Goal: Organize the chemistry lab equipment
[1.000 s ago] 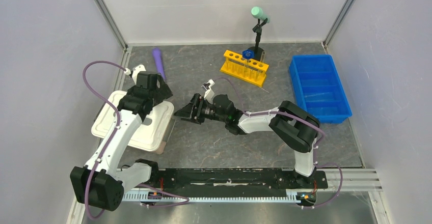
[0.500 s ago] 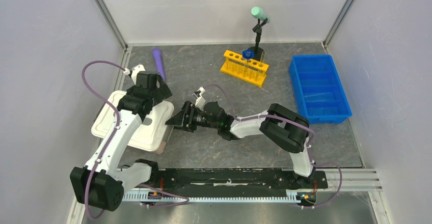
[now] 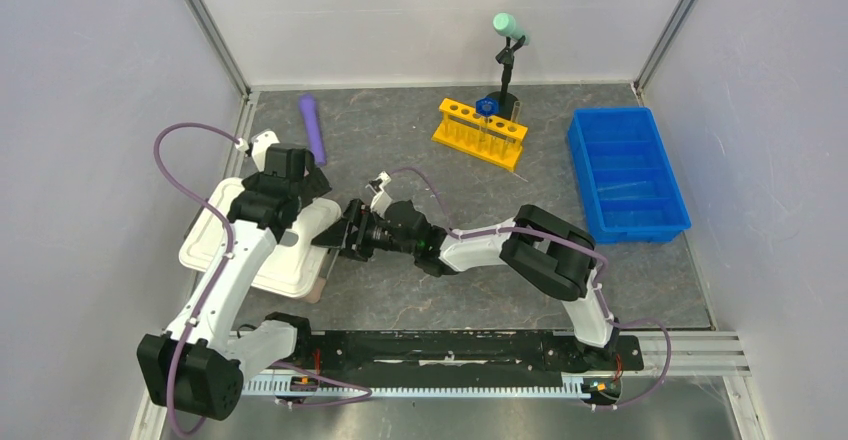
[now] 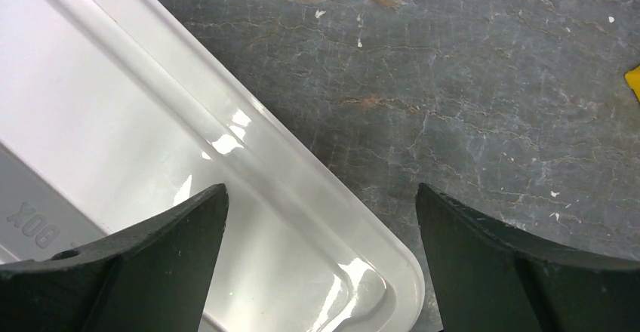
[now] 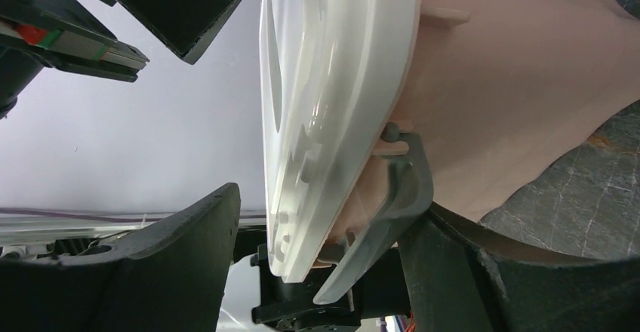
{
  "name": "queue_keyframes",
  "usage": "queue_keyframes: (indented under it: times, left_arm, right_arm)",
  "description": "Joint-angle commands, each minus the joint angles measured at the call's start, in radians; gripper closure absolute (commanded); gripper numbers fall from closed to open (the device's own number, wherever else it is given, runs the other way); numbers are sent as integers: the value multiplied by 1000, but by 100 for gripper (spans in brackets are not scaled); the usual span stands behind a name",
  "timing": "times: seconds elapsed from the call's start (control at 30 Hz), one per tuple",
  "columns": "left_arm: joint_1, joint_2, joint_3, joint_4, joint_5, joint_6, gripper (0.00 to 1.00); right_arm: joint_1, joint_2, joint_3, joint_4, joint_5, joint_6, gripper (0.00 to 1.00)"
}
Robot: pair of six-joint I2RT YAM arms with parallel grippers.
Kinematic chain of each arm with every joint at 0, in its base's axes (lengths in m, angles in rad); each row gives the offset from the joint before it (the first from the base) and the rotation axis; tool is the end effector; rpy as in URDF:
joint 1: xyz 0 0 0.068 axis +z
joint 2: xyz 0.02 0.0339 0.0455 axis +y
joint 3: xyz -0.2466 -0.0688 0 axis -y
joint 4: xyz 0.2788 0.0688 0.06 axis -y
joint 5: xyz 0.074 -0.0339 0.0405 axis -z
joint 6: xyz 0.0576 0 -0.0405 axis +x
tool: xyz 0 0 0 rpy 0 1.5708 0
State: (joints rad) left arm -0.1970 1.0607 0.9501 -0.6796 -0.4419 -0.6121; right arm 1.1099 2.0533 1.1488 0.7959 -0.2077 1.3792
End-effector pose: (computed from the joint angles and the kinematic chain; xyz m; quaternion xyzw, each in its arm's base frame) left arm 0.2716 -0.0291 0.2680 -0.2675 0.8658 0.0402 0.4210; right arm 0.2044 0.4383 0.1357 0.0308 0.7430 0.6538 0.1397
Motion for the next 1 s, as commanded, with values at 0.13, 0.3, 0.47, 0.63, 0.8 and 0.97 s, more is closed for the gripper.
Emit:
queue_keyframes:
  times: [0.13, 0.3, 0.47, 0.63, 0.8, 0.97]
  left_arm:
    - [16, -18, -31, 6, 32, -11, 0]
    - [23, -13, -43, 17, 55, -15, 0]
    - [35, -18, -52, 26, 87, -13, 0]
    - [47, -25, -53, 31, 109, -6, 0]
    - [50, -44, -53, 43, 125, 0, 0]
    - [50, -62, -53, 55, 126, 6, 0]
  right_arm:
    - [26, -12, 100, -110, 76, 11, 25]
    - [32, -42, 116, -208, 151, -2, 31]
    - [40, -28, 150, -279, 192, 9, 43]
    - [43, -38, 173, -315, 213, -16, 54]
    - [33, -57, 158, -387, 242, -79, 66]
    - [3, -83, 127, -434, 260, -154, 70]
